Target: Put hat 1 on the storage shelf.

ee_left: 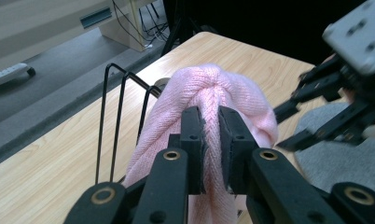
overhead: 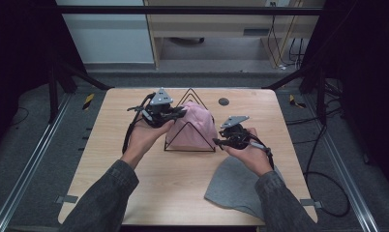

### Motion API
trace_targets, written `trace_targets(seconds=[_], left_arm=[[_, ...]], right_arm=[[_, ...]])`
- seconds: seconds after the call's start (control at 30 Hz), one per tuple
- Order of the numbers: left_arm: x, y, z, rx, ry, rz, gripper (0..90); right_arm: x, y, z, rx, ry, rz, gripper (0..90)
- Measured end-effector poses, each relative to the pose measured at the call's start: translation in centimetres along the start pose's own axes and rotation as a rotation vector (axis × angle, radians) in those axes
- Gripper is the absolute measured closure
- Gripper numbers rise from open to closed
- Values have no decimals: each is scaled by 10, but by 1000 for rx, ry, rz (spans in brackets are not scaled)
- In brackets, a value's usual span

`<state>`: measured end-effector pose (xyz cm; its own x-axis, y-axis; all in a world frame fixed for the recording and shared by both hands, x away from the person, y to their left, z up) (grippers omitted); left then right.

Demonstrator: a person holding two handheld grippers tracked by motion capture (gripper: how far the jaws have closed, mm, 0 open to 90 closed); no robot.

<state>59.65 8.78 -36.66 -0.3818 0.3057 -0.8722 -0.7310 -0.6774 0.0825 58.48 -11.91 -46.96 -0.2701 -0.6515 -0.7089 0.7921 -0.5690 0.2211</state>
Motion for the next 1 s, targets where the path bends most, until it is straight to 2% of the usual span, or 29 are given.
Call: trace_targets(seconds=[0.07,0.1,0.23,0.33,0.37,0.47,0.53,0.6,0.63,0.67,0.77,0.83,0.9,0.97,1.0], left_arm=[[2,0,1,-3,-6,-1,808],[5,0,1,5,-8,0,808],[10,3,3,12,-8,-7,809],[13,4,2,1,-25,-23,809],[15,4,3,-6,-31,-20,808],[16,4,4,-10,-30,-13,795],[17,6,6,-11,-23,-9,779],[17,7,7,-15,-17,-1,726],[17,7,7,-16,-13,7,726],[17,9,8,-26,-4,9,622],[20,12,12,-41,-5,9,477],[24,14,16,-45,-14,15,366],[25,15,19,-44,-17,23,324],[30,17,30,-41,-13,39,283],[30,17,30,-41,-13,39,250]], right_arm=[[1,1,3,7,4,-1,543],[5,4,10,27,10,-16,503],[19,10,23,67,-13,-36,430],[28,13,29,95,-21,-48,397],[40,17,36,133,-27,-65,364],[58,21,43,173,-20,-99,322],[66,23,47,183,-43,-92,294],[71,24,50,190,-54,-96,279],[76,27,53,194,-55,-115,265],[83,29,55,179,-61,-155,237],[92,33,57,169,-81,-177,203],[98,36,57,156,-83,-209,278],[104,38,56,167,-108,-216,321],[112,40,54,158,-136,-233,389],[112,40,54,158,-136,-233,389]])
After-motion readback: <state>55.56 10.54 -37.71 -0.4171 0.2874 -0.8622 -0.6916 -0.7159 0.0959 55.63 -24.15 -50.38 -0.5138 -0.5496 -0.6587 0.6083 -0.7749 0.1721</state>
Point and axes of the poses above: each handheld gripper's, and its own axes: z roughly backward along the jaws, x roughly out of its underside, y roughly to its right, the point moved 6 cm from there along -z, roughly forward along the jaws, and after that the axes turned 11 degrees about z, right-handed, at the moved point
